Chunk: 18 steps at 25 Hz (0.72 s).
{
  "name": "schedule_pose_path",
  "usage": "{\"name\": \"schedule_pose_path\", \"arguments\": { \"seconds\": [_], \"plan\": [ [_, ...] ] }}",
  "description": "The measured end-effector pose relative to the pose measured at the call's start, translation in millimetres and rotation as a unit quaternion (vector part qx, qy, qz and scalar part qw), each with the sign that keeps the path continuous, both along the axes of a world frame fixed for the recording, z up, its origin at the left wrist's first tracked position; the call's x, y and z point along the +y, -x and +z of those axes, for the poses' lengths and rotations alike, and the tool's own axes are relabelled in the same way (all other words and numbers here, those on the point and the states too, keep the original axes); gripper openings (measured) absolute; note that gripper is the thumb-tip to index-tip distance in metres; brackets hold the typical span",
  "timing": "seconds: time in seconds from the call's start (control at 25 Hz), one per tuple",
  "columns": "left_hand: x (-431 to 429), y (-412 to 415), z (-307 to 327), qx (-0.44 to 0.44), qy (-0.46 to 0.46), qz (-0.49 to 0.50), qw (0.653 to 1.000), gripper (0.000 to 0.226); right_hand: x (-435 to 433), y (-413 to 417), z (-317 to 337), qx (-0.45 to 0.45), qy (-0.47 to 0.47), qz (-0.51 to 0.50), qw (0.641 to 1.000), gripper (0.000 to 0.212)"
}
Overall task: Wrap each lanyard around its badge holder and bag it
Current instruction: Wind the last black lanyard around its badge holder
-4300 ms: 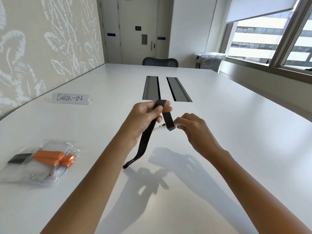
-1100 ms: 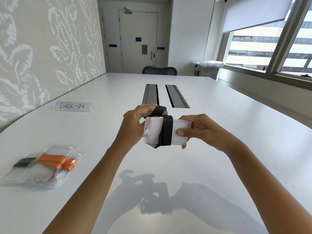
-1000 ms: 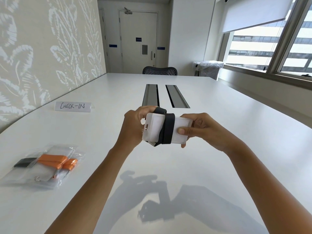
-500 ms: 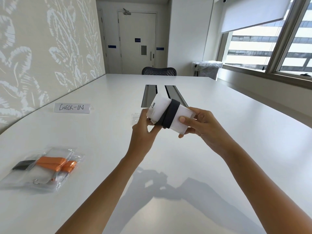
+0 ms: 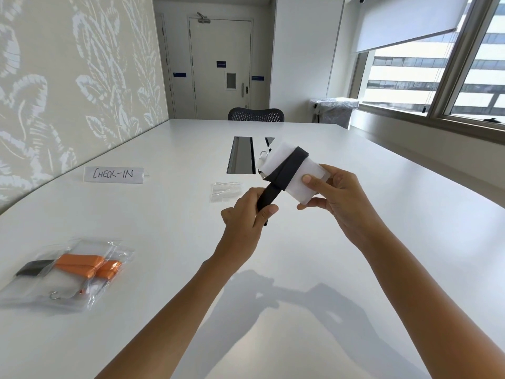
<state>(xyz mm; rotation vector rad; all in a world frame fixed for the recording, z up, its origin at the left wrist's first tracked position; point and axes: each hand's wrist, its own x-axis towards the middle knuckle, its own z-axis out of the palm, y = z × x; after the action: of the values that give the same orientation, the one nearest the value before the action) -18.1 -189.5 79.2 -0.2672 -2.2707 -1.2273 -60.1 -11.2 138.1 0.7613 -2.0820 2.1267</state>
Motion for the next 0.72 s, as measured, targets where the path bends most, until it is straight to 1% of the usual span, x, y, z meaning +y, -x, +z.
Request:
{"name": "schedule_pose_path", "arguments": {
  "seconds": [0.08, 0.2, 0.32, 0.44, 0.52, 0.72],
  "plan": [
    [0.3, 0.5, -1.3, -0.008, 0.033, 0.029, 0.999, 0.012, 0.5, -0.1, 1.1, 0.0, -0.002, -0.016, 1.0, 0.022],
    [-0.8, -0.6, -1.0, 0.003, 0.036, 0.046, 0.998, 0.016, 2.0, -0.1, 2.8, -0.004, 0.004, -0.037, 0.999, 0.021],
    [-2.0, -1.6, 0.5, 0.011, 0.007, 0.059, 0.998, 0.015, 5.9, 1.4, 3.3, -0.016, 0.017, -0.051, 0.998, 0.023],
    [-2.4, -1.8, 1.4, 0.01, -0.059, 0.055, 0.997, 0.015, 8.8, 2.7, 2.4, -0.037, 0.026, -0.056, 0.997, 0.024],
    [-1.8, -3.0, 3.0, 0.01, -0.088, 0.046, 0.995, 0.014, 9.3, 3.9, 1.1, -0.05, 0.029, -0.06, 0.997, 0.024],
    [-0.6, -4.9, 6.5, 0.005, -0.085, 0.046, 0.995, 0.021, 9.8, 9.8, -4.2, -0.071, 0.041, -0.085, 0.993, 0.025]
  ]
}}
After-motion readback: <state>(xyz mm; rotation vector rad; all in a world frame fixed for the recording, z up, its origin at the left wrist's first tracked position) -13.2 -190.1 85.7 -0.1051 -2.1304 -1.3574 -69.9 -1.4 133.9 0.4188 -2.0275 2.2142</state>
